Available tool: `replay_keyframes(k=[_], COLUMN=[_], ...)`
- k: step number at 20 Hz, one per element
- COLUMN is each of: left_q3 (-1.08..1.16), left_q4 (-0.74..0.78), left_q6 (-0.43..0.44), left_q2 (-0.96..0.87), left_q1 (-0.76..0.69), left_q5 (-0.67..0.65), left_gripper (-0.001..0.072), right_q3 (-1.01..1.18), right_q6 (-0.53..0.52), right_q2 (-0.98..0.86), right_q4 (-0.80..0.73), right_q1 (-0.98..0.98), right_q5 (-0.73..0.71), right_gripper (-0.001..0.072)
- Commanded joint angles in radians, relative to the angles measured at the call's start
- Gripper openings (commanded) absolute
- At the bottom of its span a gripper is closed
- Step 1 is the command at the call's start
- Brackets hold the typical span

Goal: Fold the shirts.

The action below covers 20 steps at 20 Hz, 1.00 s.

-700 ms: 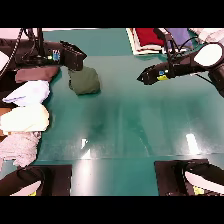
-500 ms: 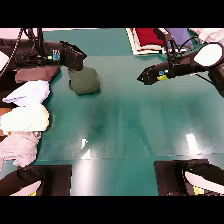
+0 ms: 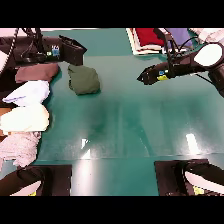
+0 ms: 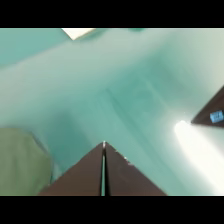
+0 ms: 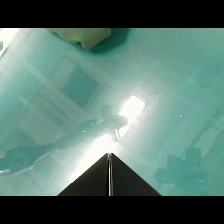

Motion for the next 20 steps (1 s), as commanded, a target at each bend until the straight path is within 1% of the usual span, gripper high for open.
replay_keyframes(k=[1, 2, 3, 4, 5, 7, 10, 14, 16, 19, 20], left_q3=[0.0, 0.0, 0.0, 0.0, 0.0, 0.0, 0.0, 0.0, 0.0, 0.003, 0.015], left_q4=[0.048, 0.093, 0.131, 0.166, 0.174, 0.173, 0.168, 0.167, 0.165, 0.164, 0.164], left_q6=[0.003, -0.003, -0.039, -0.08, -0.094, -0.096, -0.095, -0.095, -0.095, -0.095, -0.095], left_q2=[-0.005, -0.016, -0.038, -0.07, -0.112, -0.208, -0.38, -0.57, -0.624, -0.644, -0.644], left_q1=[0.0, 0.002, 0.013, 0.035, 0.062, 0.116, 0.171, 0.178, 0.178, 0.178, 0.178], left_q5=[0.058, 0.052, 0.045, 0.031, 0.012, -0.003, 0.027, 0.077, 0.087, 0.088, 0.082], left_gripper=[0.0072, 0.0381, 0.0594, 0.0592, 0.0592, 0.0592, 0.0592, 0.0592, 0.0592, 0.059, 0.0557], right_q3=[0.001, 0.001, 0.001, 0.001, 0.001, 0.001, 0.001, 0.001, 0.001, 0.001, 0.001], right_q6=[0.0, 0.0, 0.0, 0.0, 0.0, 0.0, 0.0, 0.0, 0.0, 0.0, 0.0], right_q2=[0.0, 0.0, 0.0, 0.0, 0.0, 0.0, 0.0, 0.0, 0.0, 0.0, 0.001], right_q4=[0.002, 0.008, 0.009, 0.009, 0.009, 0.009, 0.009, 0.009, 0.009, 0.01, 0.01], right_q1=[0.002, 0.002, 0.002, 0.002, 0.002, 0.002, 0.002, 0.002, 0.002, 0.002, 0.002], right_q5=[0.0, 0.0, 0.001, 0.0, 0.001, 0.001, 0.005, 0.003, 0.004, 0.003, 0.0], right_gripper=[0.0017, 0.0017, 0.0017, 0.0017, 0.0017, 0.0017, 0.0017, 0.0017, 0.0017, 0.0017, 0.0017])
